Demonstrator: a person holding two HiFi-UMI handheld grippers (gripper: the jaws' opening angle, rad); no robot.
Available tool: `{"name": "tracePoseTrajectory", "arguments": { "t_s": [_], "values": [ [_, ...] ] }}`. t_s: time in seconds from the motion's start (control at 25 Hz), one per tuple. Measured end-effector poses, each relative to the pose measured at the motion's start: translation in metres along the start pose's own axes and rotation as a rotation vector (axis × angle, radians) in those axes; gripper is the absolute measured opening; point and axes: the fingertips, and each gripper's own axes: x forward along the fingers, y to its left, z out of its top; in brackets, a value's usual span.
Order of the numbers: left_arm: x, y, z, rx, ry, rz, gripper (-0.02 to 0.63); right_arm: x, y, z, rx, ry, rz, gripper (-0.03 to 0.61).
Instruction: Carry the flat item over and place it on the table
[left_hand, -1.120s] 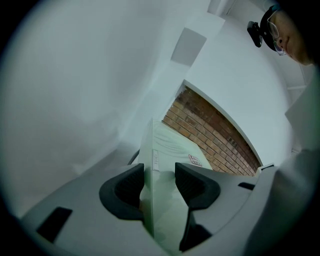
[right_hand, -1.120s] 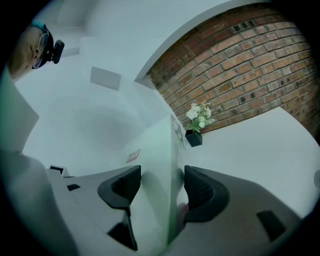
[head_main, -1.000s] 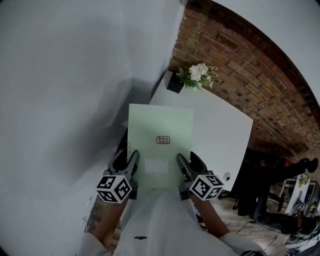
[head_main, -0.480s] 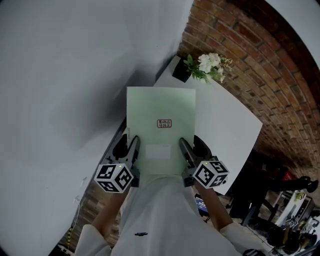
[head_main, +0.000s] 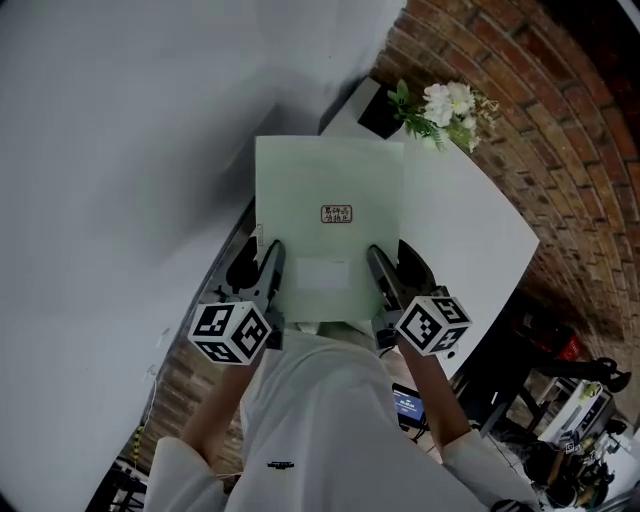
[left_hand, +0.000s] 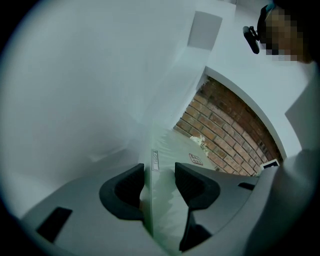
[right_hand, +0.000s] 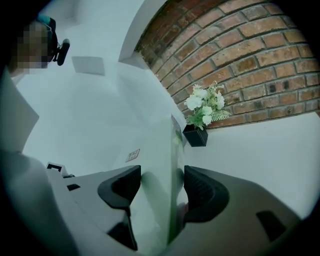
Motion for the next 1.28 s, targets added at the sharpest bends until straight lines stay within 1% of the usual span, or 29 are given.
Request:
{"name": "tracePoseTrajectory", "arguments": {
  "t_s": [0.16, 0.64, 1.28],
  "values": [
    [0.021, 0.012, -0.008, -0.023, 0.019, 0.01, 0.204, 0.019, -0.015, -0.004, 0.002, 0.029, -0.013, 0.285],
    [0.087, 0.061, -0.023, -0.059, 0.03, 0.028, 0.204, 0.093, -0.054, -0.013, -0.004, 0.066, -0.016, 0.285],
    [0.143, 0.098, -0.065, -0.129, 0.034, 0.091, 0.204, 0.154, -0.107, -0.034, -0.036, 0.158, -0.003, 0.285]
  ]
}}
